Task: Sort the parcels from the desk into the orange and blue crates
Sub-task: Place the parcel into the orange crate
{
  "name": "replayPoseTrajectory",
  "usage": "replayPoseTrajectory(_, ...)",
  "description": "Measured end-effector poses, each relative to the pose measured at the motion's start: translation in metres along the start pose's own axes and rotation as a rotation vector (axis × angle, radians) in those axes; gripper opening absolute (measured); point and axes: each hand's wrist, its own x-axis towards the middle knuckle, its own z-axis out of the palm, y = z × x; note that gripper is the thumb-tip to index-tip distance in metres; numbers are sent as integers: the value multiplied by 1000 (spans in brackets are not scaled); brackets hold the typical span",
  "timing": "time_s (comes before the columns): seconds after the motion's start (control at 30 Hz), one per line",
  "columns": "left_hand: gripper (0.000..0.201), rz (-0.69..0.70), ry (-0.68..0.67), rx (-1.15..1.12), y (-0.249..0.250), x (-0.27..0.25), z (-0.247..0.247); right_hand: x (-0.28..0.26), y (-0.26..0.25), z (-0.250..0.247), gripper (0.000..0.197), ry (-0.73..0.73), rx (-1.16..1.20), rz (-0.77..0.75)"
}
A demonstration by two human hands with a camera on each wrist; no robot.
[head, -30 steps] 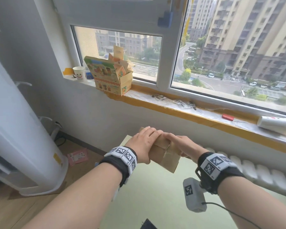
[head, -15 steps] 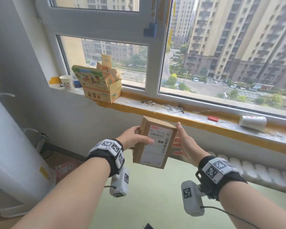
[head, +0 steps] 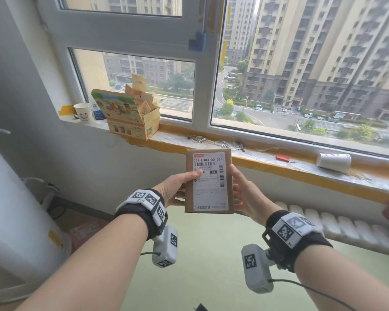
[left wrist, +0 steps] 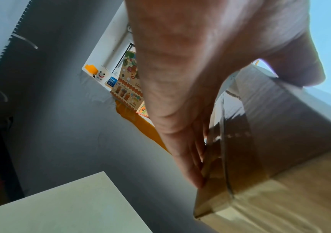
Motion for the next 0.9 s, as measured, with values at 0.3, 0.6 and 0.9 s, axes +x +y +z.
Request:
replayPoseTrajectory(0.3, 57, 16, -18, 16, -3, -5, 7, -10, 3, 3, 36, 20, 0, -16)
replayPoseTrajectory(0.6, 87, 12, -50, 8, -13, 3, 17, -29, 18, -3, 32, 116, 127, 27)
replayPoseTrajectory(0.9, 74, -26, -168, 24, -29, 16, 54, -51, 49, -18, 35, 264, 162, 103)
